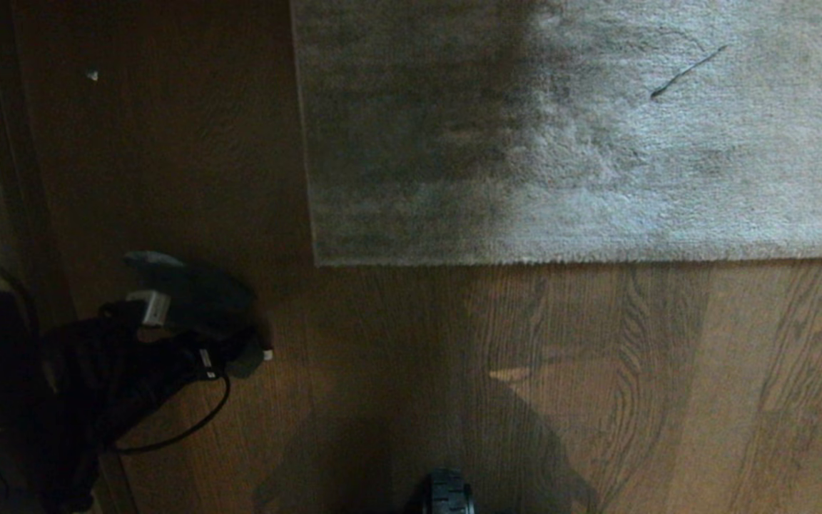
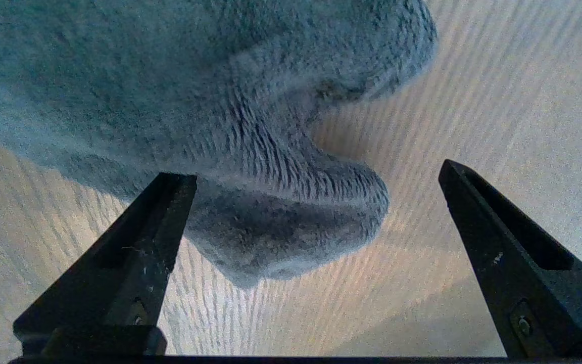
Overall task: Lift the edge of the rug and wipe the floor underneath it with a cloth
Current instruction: Pick up the rag
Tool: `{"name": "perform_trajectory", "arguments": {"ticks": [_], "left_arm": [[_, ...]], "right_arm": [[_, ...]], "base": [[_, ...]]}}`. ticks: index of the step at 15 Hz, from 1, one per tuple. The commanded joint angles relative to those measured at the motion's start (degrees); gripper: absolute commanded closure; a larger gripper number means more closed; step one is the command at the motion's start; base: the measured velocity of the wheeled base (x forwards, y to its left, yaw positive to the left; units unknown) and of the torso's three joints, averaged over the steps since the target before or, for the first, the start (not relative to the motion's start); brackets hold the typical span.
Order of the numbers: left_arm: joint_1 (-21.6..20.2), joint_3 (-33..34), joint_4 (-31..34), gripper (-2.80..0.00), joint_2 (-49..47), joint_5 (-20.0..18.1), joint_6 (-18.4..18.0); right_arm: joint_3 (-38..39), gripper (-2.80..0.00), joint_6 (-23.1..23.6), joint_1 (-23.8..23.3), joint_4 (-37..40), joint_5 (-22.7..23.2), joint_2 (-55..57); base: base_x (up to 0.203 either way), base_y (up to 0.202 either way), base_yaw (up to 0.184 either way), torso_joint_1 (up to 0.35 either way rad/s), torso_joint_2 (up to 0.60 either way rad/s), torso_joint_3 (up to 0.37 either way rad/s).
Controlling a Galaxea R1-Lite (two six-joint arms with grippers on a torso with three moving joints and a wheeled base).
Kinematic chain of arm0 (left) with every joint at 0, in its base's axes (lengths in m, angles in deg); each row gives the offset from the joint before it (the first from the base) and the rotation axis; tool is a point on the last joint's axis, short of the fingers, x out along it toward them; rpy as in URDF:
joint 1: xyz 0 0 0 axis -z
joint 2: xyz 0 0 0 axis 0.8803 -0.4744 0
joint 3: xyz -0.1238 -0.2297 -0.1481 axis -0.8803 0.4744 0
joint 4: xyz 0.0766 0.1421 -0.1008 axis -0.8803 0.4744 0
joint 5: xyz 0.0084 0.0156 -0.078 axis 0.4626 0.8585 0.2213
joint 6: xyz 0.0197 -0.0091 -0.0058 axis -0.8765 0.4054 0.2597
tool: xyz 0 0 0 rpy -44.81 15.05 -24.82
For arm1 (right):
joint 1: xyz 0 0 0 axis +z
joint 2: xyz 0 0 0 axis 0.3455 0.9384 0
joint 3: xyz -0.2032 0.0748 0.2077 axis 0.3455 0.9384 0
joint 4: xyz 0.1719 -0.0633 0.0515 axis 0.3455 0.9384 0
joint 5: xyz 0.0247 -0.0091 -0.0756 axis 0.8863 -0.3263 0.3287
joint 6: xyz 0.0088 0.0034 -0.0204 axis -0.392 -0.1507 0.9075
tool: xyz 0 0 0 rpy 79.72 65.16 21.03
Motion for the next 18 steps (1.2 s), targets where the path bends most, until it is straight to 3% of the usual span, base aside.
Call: {"name": "perform_trajectory", "arguments": {"ticks": [1,4,9,18], "left_arm": [[-0.1,-0.1,-2.2,-2.8,0.0,0.3,0.0],[-1.5,-0.1,-2.3,-2.8,0.9,1.1,-2.9],[-2.0,-2.8,-2.3,-2.8,2.2,1.1,-3.9],[-3.0,-6.2,-2.3,-2.8,-1.6,0.9,-9.9]], "right_arm": [[0.0,0.0,0.0,0.0,0.0,0.0,0.0],[0.0,0.0,0.0,0.0,0.0,-0.1,0.0],[0.0,0.0,0.0,0.0,0.0,-0.1,0.0],[0.0,0.0,0.0,0.0,0.0,0.0,0.0]], "base": [[0.0,0.0,0.0,0.0,0.0,0.0],[0.0,0.0,0.0,0.0,0.0,0.0],[0.0,0.0,0.0,0.0,0.0,0.0],[0.0,0.0,0.0,0.0,0.0,0.0]]}}
